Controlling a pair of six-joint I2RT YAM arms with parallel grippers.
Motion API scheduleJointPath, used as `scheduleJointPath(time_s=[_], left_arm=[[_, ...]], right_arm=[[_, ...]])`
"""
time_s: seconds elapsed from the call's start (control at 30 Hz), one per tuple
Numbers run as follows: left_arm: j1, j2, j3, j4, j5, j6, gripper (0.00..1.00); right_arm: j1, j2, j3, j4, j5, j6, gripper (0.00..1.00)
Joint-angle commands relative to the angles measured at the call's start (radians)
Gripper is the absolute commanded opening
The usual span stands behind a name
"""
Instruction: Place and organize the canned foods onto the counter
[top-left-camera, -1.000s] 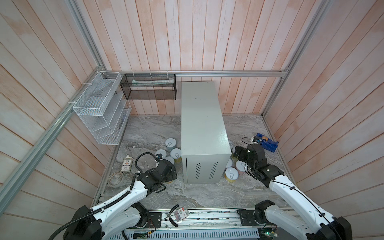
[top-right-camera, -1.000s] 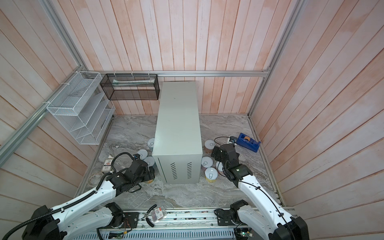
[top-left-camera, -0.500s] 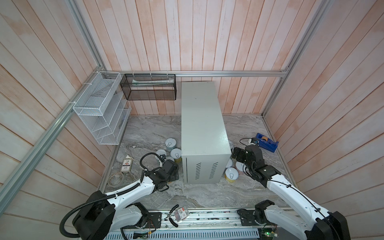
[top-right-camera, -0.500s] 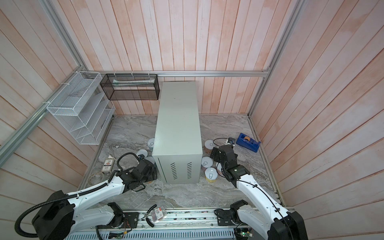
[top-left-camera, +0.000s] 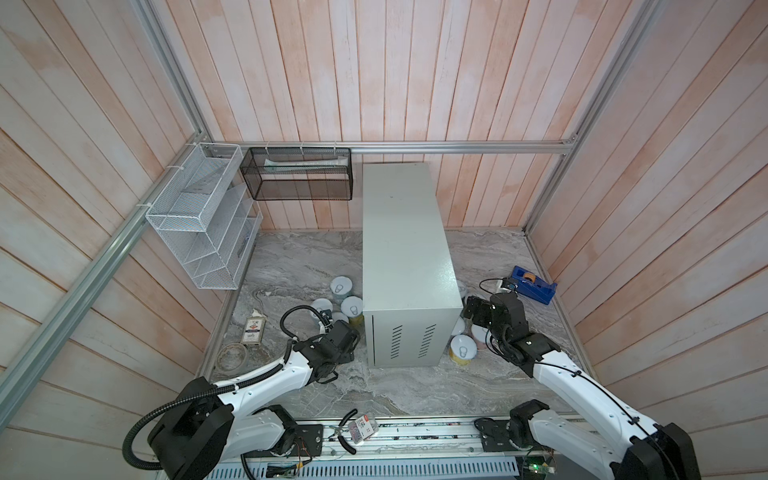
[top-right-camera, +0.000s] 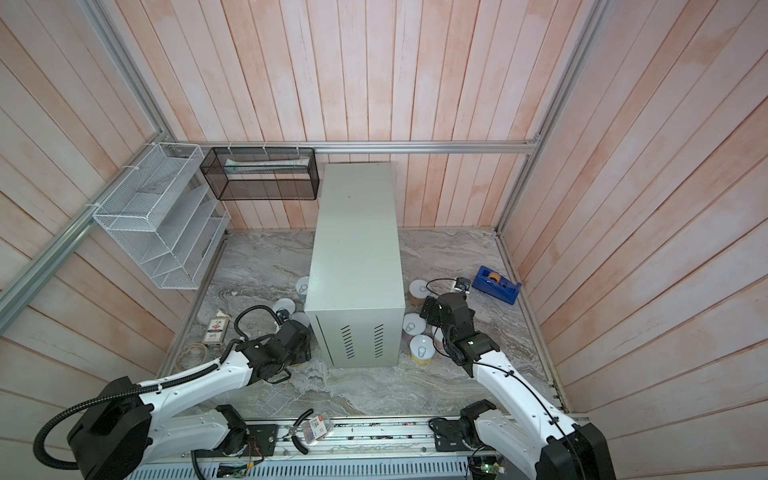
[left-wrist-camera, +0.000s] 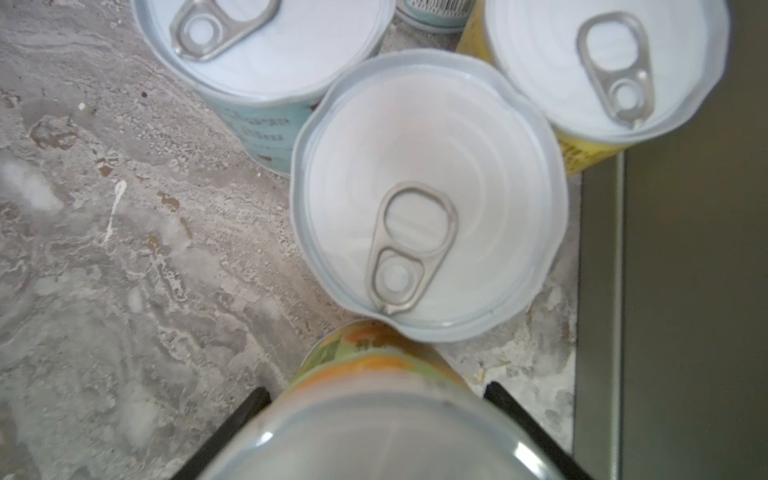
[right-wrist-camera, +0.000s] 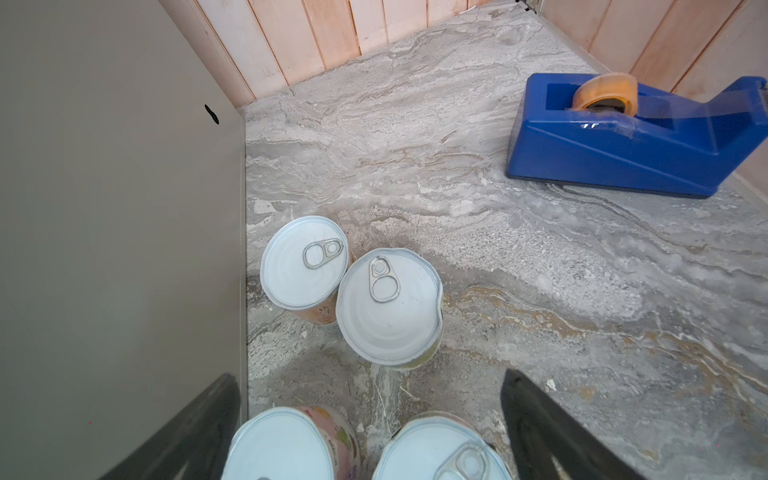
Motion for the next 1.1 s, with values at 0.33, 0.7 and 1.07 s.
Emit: scheduleJointPath(time_s=[0.33,0.7,1.07], left_arm=[[0.021,-0.12,0.554,-0.433,-0.092,0.142,0.0],[0.083,0.044,1.142,-0.67,-0.105,0.326,0.0],[0.082,0.297,1.639,-0.735,0.002,0.467,0.0]], right_arm=[[-0.069,-0.056,0.073,-0.05,-0.049,-0.055,0.97],[-0.12,-0.08,0.205,-0.131,-0.079,-0.092,0.97],[-0.119,-0.003,0.407,-0.217,-0.072,-0.114,0.94]])
